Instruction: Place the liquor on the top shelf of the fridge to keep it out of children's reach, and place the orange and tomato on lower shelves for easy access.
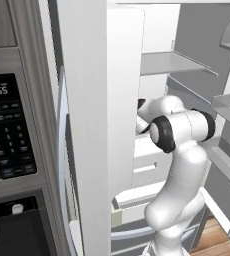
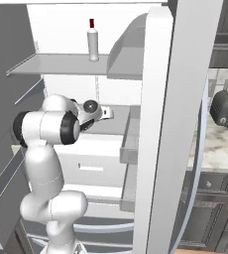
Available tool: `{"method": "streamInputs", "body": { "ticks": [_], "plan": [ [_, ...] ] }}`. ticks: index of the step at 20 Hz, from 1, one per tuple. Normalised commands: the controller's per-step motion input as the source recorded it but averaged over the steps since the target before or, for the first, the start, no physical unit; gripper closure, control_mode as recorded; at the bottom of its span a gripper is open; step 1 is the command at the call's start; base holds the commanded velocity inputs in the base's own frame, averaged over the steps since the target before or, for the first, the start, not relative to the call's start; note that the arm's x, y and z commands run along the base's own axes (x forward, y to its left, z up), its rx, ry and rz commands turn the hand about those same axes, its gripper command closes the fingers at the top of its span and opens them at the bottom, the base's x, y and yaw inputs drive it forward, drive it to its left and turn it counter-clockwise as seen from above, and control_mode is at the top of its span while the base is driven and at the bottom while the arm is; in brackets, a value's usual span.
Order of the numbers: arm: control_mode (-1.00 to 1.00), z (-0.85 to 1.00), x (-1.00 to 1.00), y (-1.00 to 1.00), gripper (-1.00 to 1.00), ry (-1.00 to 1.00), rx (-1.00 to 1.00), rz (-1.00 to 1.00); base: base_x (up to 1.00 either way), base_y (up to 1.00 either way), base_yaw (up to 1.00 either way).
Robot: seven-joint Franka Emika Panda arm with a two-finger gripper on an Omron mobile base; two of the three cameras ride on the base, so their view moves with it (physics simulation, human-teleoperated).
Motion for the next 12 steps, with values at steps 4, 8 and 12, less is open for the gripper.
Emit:
{"method": "streamInputs", "body": {
  "ticks": [4,8,12],
  "plan": [
    [-1.00,-0.21,0.39,-0.01,-1.00,0.00,0.00,0.00,0.00,0.00,0.00],
    [-1.00,-0.01,0.01,0.00,-1.00,0.04,0.00,0.00,0.00,0.00,0.00],
    [-1.00,0.23,-0.06,0.00,-1.00,0.17,0.00,0.00,0.00,0.00,0.00]
  ]
}}
